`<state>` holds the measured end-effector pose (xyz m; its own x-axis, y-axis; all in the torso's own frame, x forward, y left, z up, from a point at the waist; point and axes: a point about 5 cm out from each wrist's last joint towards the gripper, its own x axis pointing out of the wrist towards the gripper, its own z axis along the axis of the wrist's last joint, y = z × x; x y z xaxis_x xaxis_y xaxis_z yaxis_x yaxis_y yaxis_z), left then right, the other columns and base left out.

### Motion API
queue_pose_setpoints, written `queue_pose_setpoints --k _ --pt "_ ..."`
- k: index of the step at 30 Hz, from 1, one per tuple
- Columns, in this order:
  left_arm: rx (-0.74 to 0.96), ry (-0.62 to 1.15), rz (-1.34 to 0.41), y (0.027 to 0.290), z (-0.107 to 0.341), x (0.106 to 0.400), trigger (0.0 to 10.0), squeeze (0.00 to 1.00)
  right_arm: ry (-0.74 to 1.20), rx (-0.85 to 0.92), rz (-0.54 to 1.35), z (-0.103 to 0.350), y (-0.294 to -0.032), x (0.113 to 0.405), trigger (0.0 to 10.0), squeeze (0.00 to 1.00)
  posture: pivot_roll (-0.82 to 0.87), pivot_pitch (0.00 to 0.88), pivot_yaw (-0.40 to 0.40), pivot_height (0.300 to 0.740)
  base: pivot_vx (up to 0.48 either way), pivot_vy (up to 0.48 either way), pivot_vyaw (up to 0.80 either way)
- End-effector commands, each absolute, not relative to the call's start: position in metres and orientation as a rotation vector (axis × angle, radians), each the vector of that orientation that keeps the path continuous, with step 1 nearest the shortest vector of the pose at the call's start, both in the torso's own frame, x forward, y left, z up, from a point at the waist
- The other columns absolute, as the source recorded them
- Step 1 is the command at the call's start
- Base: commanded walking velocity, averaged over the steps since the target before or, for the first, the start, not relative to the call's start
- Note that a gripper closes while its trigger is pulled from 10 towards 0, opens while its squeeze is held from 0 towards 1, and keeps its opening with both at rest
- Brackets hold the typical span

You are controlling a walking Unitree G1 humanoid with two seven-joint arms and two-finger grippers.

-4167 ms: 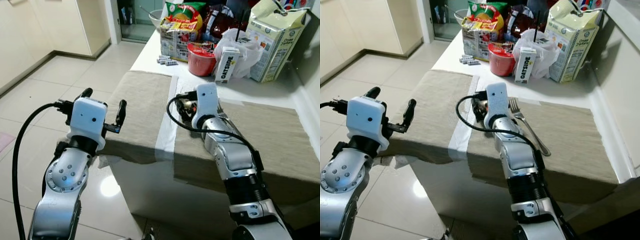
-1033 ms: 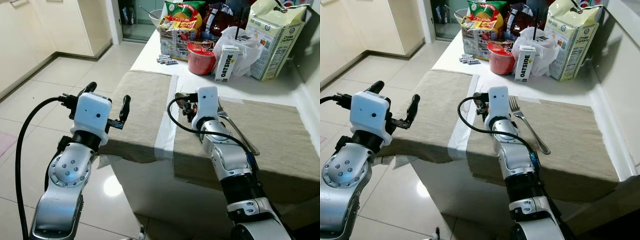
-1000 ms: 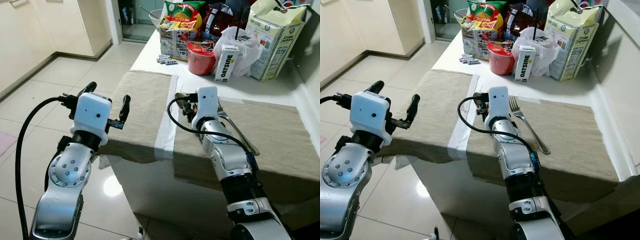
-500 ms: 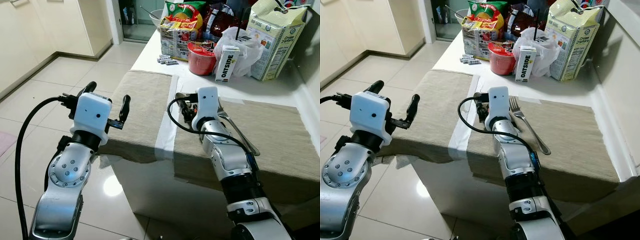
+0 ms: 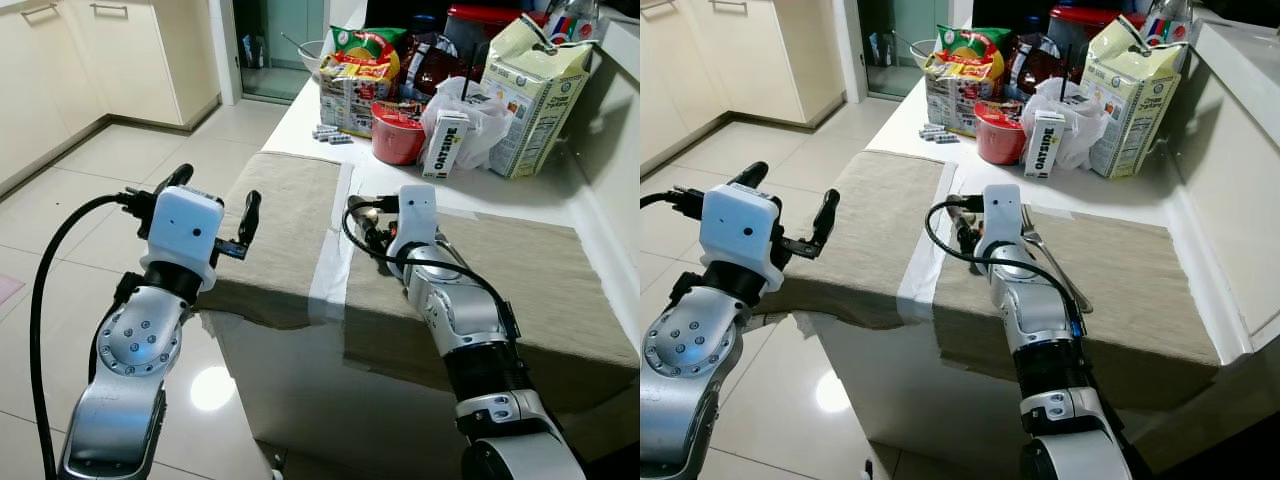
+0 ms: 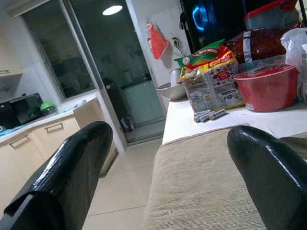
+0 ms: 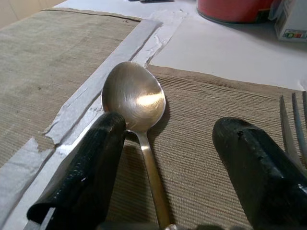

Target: Setting the table

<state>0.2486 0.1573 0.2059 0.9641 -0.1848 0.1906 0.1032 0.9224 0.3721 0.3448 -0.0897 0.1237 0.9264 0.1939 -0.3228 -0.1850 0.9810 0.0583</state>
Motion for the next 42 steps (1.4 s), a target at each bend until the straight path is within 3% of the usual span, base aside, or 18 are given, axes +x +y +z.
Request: queue_pose_setpoints --k 1,6,13,15,18,26,35,42 --pt "0.382 -0.219 -0.163 0.156 0.204 0.249 10.0 0.00 0.481 -0.007 0.183 0.090 -0.093 0.332 10.0 0.00 0.04 0.008 0.023 0.740 0.000 0.000 0.00" --pt "0.385 -0.229 -0.157 0.156 0.205 0.251 10.0 0.00 0.150 -0.086 0.208 0.135 -0.086 0.343 10.0 0.00 0.04 0.005 0.021 0.740 0.000 0.000 0.00" --pt "0.386 -0.229 -0.154 0.156 0.205 0.251 10.0 0.00 0.013 -0.115 0.198 0.152 -0.088 0.341 10.0 0.00 0.04 0.007 0.020 0.740 0.000 0.000 0.00" --pt "0.379 -0.224 -0.151 0.156 0.204 0.251 10.0 0.00 -0.137 -0.138 0.193 0.171 -0.092 0.333 10.0 0.00 0.03 0.010 0.020 0.740 0.000 0.000 0.00" --pt "0.361 -0.212 -0.151 0.156 0.202 0.250 10.0 0.00 -0.216 -0.143 0.177 0.181 -0.097 0.328 10.0 0.00 0.03 0.011 0.019 0.740 0.000 0.000 0.00" --pt "0.303 -0.188 -0.153 0.156 0.197 0.249 10.0 0.00 -0.257 -0.155 0.162 0.184 -0.101 0.326 10.0 0.00 0.02 0.012 0.021 0.740 0.000 0.000 0.00" --pt "0.221 -0.156 -0.170 0.156 0.192 0.250 10.0 0.00 -0.179 -0.160 0.129 0.171 -0.104 0.333 10.0 0.00 0.02 0.010 0.022 0.740 0.000 0.000 0.00" --pt "0.229 -0.145 -0.187 0.154 0.191 0.250 10.0 0.00 -0.185 -0.144 0.154 0.171 -0.099 0.331 10.0 0.00 0.03 0.016 0.029 0.740 0.000 0.476 -0.51"
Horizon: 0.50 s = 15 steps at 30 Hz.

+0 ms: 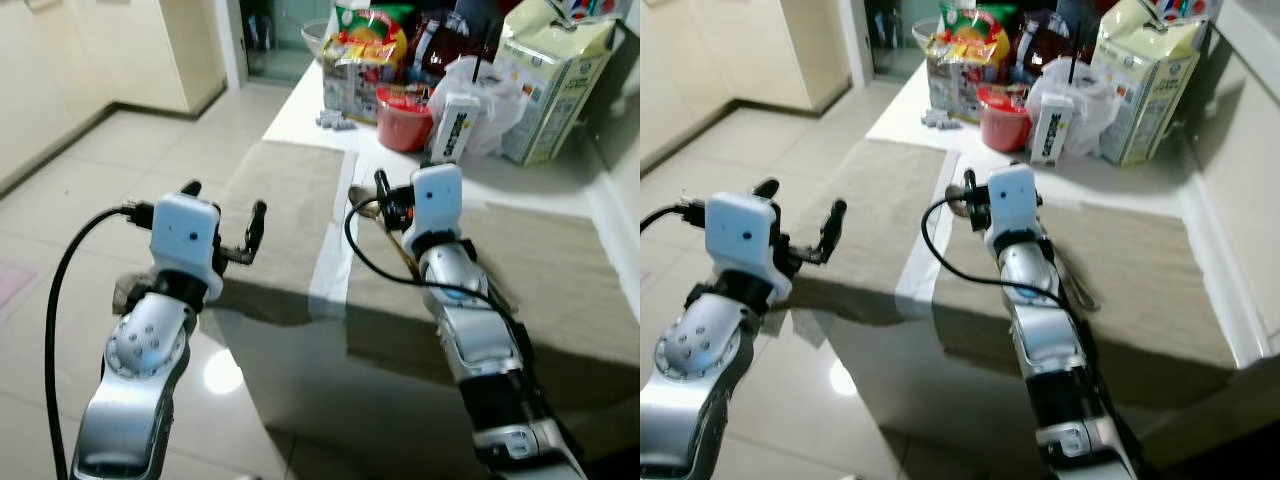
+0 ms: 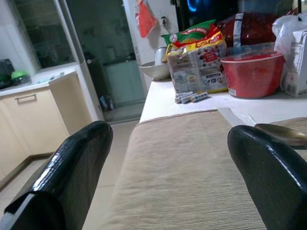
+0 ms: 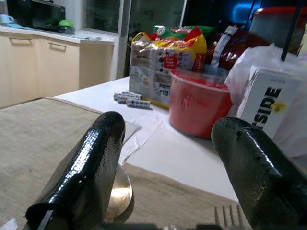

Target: Setting the table

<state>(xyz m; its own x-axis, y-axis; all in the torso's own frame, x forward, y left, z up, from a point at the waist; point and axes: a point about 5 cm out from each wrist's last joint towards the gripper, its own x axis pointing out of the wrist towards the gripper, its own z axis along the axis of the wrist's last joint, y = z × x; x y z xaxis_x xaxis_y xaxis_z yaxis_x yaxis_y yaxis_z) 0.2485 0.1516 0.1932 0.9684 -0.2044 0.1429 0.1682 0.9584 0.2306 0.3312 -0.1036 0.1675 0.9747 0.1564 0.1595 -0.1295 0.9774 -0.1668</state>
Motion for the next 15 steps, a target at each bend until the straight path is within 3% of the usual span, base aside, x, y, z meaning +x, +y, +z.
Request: queue_pose_setpoints --k 1,5,11,15 --pt "0.229 -0.145 -0.187 0.1545 0.1912 0.2504 10.0 0.00 -0.185 -0.144 0.154 0.1706 -0.0991 0.3315 10.0 0.00 0.03 0.016 0.029 0.740 0.000 0.480 -0.61" --pt "0.240 -0.157 -0.175 0.1555 0.1925 0.2512 10.0 0.00 -0.178 -0.128 0.150 0.1699 -0.0994 0.3325 10.0 0.00 0.03 0.023 0.030 0.740 0.000 0.434 -0.60" --pt "0.246 -0.164 -0.166 0.1561 0.1942 0.2524 10.0 0.00 -0.187 -0.165 0.139 0.1710 -0.1003 0.3337 10.0 0.00 0.03 0.026 0.030 0.728 0.000 0.000 -0.52" --pt "0.256 -0.165 -0.167 0.1559 0.1945 0.2522 10.0 0.00 -0.168 -0.154 0.126 0.1699 -0.1012 0.3352 10.0 0.00 0.03 0.029 0.031 0.728 0.000 0.000 0.00"
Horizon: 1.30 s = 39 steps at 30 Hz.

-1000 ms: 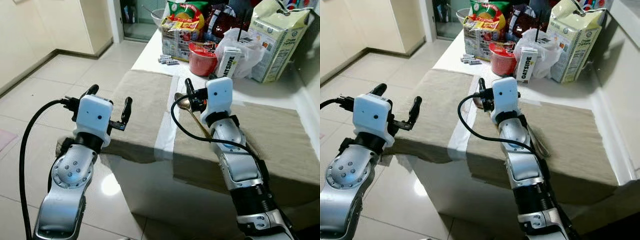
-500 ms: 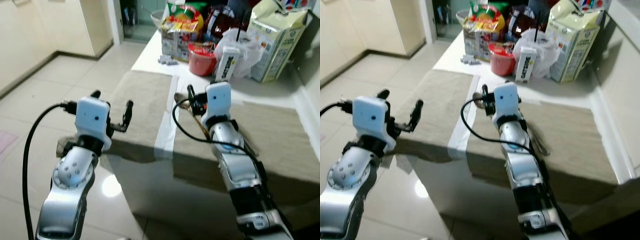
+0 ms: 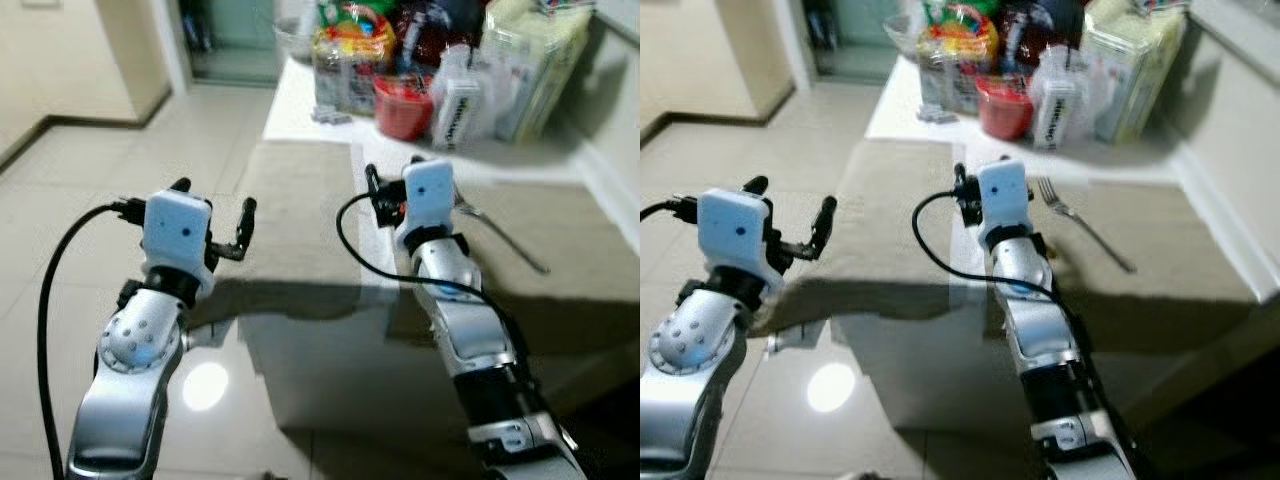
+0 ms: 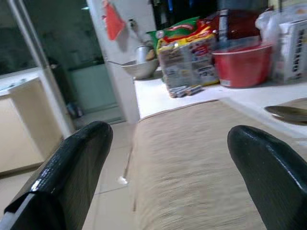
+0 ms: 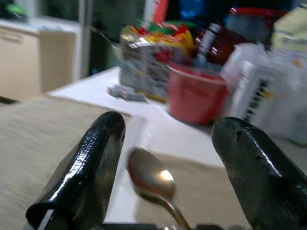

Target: Setting the table

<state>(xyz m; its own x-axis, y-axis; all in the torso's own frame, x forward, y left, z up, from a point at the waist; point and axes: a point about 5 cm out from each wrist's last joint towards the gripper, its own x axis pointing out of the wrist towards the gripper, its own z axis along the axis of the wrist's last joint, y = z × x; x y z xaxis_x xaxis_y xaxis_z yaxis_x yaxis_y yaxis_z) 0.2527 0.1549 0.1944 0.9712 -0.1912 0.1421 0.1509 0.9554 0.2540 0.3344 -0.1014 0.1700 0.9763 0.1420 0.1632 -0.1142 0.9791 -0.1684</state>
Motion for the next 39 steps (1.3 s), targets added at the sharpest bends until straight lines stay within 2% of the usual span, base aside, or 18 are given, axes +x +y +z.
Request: queue_pose_setpoints --k 1,9,18,32,39 --pt "0.257 -0.165 -0.167 0.156 0.195 0.252 10.0 0.00 -0.162 -0.147 0.121 0.169 -0.101 0.336 10.0 0.00 0.03 0.029 0.031 0.728 0.000 0.000 0.00" --pt "0.269 -0.162 -0.180 0.155 0.194 0.253 10.0 0.00 -0.163 -0.143 0.112 0.170 -0.102 0.338 10.0 0.00 0.03 0.029 0.031 0.728 0.000 0.000 0.00" --pt "0.268 -0.164 -0.191 0.153 0.195 0.254 10.0 0.00 -0.157 -0.141 0.116 0.169 -0.097 0.338 10.0 0.00 0.03 0.034 0.039 0.728 0.000 -0.466 0.00" --pt "0.261 -0.172 -0.180 0.155 0.197 0.254 10.0 0.00 -0.111 -0.124 0.138 0.168 -0.093 0.351 10.0 0.00 0.03 0.034 0.039 0.728 0.020 0.000 0.00" --pt "0.270 -0.172 -0.178 0.156 0.197 0.253 10.0 0.00 -0.148 -0.139 0.078 0.180 -0.103 0.361 10.0 0.00 0.05 0.022 0.037 0.728 0.000 0.000 0.00"
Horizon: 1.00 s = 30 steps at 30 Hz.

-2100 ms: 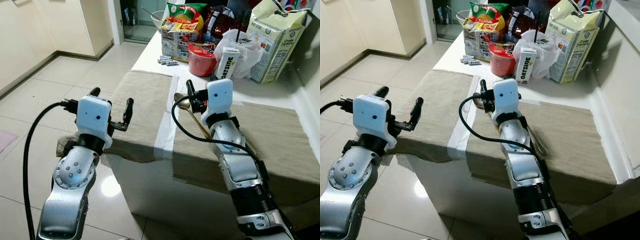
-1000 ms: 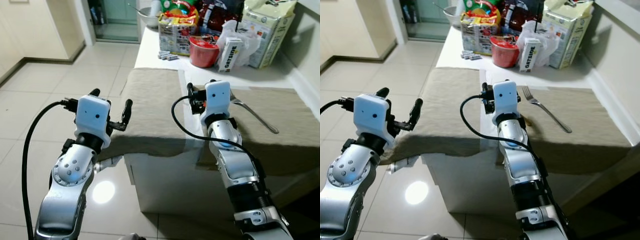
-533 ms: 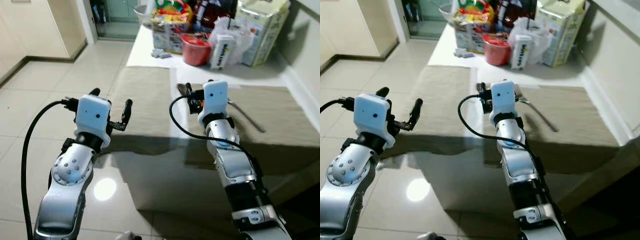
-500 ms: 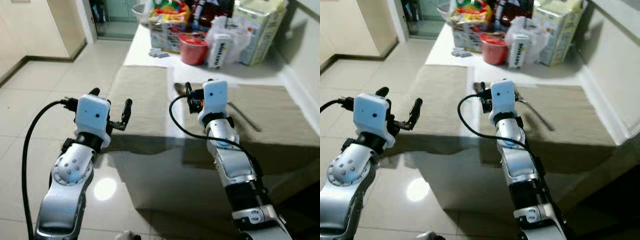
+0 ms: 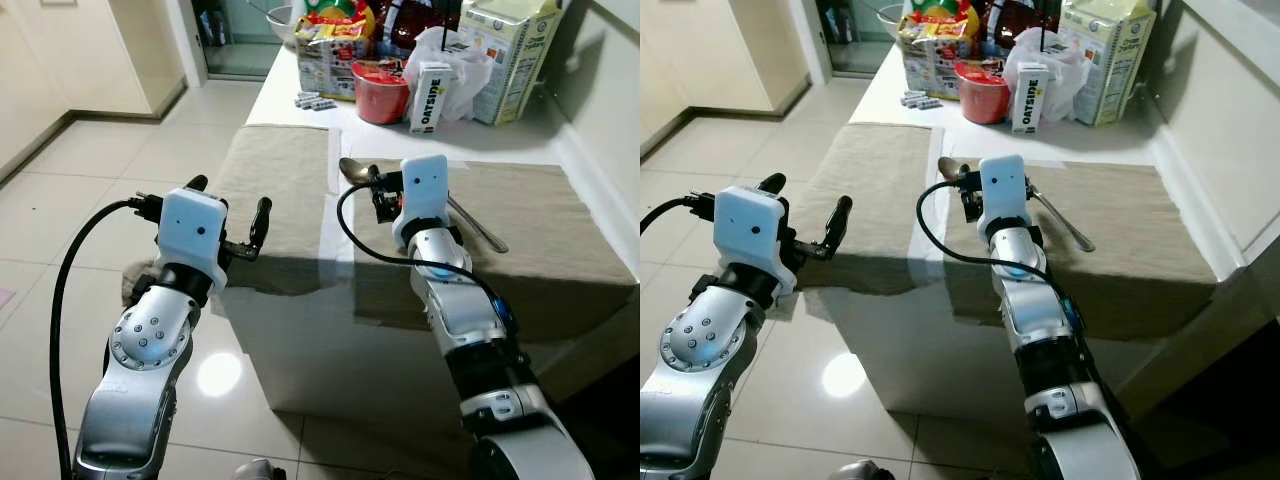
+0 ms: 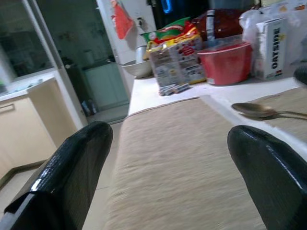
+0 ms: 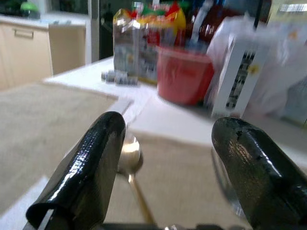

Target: Setting the table

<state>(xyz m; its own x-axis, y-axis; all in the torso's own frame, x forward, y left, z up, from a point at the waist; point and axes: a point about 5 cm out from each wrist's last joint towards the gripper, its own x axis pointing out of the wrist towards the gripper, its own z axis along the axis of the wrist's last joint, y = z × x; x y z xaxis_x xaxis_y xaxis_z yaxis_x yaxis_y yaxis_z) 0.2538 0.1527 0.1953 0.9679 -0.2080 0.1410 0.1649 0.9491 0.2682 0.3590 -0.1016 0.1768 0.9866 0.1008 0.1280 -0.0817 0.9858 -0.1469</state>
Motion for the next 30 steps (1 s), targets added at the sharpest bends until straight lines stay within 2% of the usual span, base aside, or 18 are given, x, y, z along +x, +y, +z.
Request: queue_pose_setpoints --k 1,7,17,25,30 --pt "0.271 -0.171 -0.178 0.156 0.197 0.253 10.0 0.00 -0.151 -0.143 0.070 0.181 -0.104 0.361 10.0 0.00 0.05 0.020 0.036 0.728 0.000 0.000 0.00" --pt "0.271 -0.161 -0.187 0.152 0.195 0.252 10.0 0.00 -0.149 -0.181 0.034 0.181 -0.117 0.365 10.0 0.00 0.04 0.013 0.036 0.728 0.000 -0.124 0.00" --pt "0.251 -0.157 -0.172 0.149 0.193 0.253 10.0 0.00 -0.109 -0.197 0.117 0.171 -0.102 0.362 10.0 0.00 0.04 0.008 0.029 0.728 0.000 -0.455 0.00" --pt "0.234 -0.151 -0.139 0.153 0.194 0.254 10.0 0.00 -0.091 -0.203 0.145 0.172 -0.100 0.363 10.0 0.00 0.04 0.012 0.025 0.728 0.000 0.000 0.00" --pt "0.230 -0.150 -0.140 0.150 0.193 0.254 10.0 0.00 0.004 -0.217 0.169 0.160 -0.102 0.370 10.0 0.00 0.04 0.015 0.027 0.728 0.000 0.000 0.00"
